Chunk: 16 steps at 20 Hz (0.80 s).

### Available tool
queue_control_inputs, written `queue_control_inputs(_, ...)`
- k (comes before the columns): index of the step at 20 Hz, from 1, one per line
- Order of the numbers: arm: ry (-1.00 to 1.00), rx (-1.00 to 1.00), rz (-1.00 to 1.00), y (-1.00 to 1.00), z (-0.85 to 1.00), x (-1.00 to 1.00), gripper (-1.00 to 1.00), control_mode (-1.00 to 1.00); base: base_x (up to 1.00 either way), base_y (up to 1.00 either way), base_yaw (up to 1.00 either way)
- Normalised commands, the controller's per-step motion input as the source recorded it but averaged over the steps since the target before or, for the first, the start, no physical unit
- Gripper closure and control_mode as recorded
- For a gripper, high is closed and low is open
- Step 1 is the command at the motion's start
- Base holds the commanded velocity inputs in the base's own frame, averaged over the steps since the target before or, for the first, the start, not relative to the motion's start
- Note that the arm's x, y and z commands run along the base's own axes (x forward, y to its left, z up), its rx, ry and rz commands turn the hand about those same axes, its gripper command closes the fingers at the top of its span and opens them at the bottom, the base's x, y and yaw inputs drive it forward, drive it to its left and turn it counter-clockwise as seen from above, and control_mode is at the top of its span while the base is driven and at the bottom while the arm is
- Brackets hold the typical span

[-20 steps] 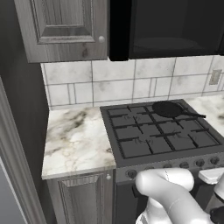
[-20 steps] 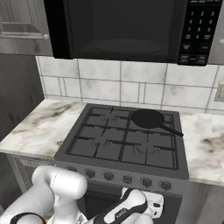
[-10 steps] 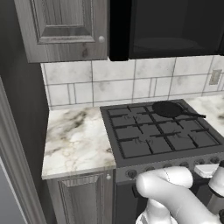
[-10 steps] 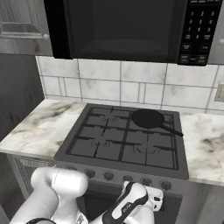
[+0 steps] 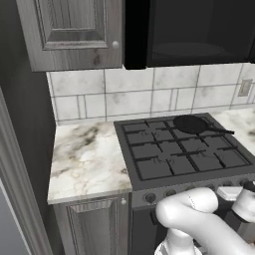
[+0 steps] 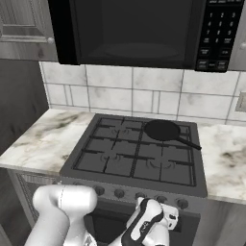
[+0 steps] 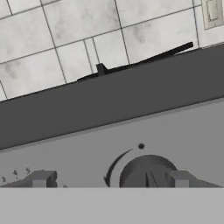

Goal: Turn on the rear right burner of the stove.

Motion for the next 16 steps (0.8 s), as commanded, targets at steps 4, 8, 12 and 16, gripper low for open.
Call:
queue_control_inputs(4,0.00,0.05,0.00,-0.06,-0.25,0.23,-1.00,-1.00,0.00,0.00,0.00)
queue_control_inputs(8,0.00,0.03,0.00,-0.04,-0.30,0.19,-1.00,-1.00,0.00,0.00,0.00)
queue_control_inputs(12,0.00,0.00,0.00,0.00,-0.37,0.13,1.00,-1.00,0.00,0.00,0.00)
queue_control_inputs(16,0.00,0.00,0.00,0.00,-0.39,0.17,1.00,-1.00,0.00,0.00,0.00)
